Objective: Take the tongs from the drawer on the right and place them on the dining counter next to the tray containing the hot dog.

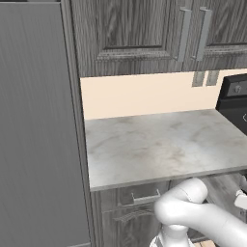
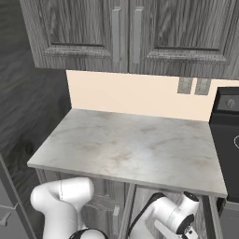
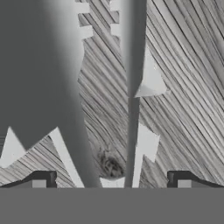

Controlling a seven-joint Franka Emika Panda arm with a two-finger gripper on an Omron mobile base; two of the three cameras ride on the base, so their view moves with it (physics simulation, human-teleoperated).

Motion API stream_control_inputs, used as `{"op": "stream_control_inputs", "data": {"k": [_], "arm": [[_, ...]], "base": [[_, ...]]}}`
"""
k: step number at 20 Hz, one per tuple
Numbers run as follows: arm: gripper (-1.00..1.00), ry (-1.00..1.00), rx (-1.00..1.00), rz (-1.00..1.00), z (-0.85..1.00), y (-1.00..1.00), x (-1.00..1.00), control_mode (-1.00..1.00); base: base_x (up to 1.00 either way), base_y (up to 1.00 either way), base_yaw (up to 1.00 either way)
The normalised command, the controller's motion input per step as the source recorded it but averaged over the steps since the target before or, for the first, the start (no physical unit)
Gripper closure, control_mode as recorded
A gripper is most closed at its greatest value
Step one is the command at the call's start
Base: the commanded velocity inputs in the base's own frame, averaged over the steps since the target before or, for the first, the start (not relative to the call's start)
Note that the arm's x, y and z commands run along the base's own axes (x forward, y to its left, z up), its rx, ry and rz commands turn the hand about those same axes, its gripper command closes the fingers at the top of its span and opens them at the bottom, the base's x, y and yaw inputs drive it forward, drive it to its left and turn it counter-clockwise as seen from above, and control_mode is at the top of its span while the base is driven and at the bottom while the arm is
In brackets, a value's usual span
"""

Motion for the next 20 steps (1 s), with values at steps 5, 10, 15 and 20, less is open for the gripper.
{"op": "stream_control_inputs", "data": {"k": [5, 10, 15, 20], "arm": [[-1.00, 0.04, 0.02, 0.00, -0.59, 0.33, 0.00, -1.00], [-1.00, 0.00, 0.01, 0.00, -0.65, 0.02, 0.00, -1.00], [1.00, 0.00, 0.00, 0.00, -0.64, 0.00, 0.00, -1.00], [1.00, -0.03, -0.03, 0.00, -0.44, 0.01, -0.24, -1.00]], "base": [[0.00, 0.00, 0.00], [0.00, 0.00, 0.00], [0.00, 0.00, 0.00], [0.00, 0.00, 0.00]]}}
